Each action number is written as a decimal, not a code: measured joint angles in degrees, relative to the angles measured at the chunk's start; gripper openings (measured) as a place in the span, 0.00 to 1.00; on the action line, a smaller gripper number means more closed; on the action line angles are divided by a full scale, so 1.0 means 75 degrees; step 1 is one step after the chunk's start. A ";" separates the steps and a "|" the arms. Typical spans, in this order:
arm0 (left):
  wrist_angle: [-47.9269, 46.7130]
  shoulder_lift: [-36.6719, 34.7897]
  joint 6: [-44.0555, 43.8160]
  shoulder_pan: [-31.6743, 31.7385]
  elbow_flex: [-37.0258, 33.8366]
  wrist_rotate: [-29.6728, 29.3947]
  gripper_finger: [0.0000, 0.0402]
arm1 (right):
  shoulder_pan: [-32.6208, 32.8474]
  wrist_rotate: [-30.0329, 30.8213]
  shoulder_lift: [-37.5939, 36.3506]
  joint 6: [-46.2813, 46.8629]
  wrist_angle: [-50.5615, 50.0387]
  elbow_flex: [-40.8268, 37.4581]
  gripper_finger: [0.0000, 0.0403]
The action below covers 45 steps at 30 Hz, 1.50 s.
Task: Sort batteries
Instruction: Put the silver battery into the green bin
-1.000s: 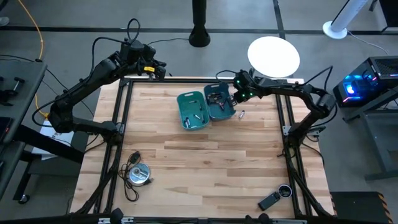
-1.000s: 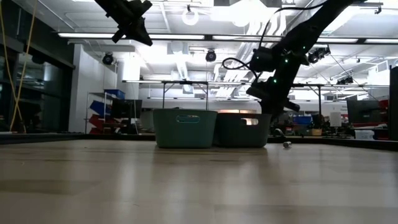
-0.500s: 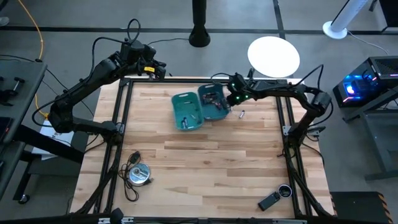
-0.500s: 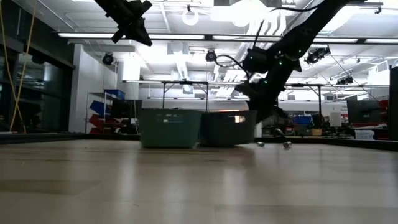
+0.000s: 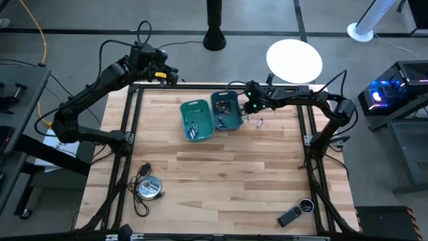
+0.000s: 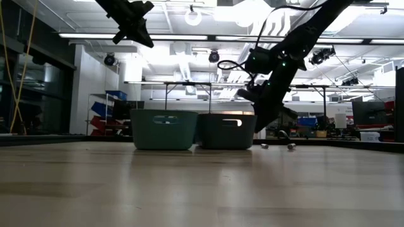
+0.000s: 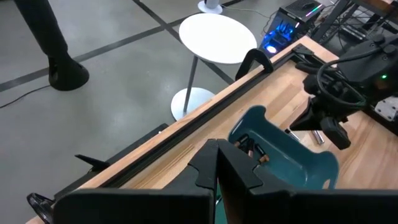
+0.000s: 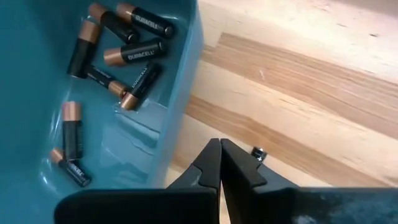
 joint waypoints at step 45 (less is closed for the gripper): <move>-0.0068 0.0000 0.0207 -0.0003 0.0000 0.0000 0.00 | 0.0566 0.1685 0.0282 0.1000 -0.1299 -0.0005 0.02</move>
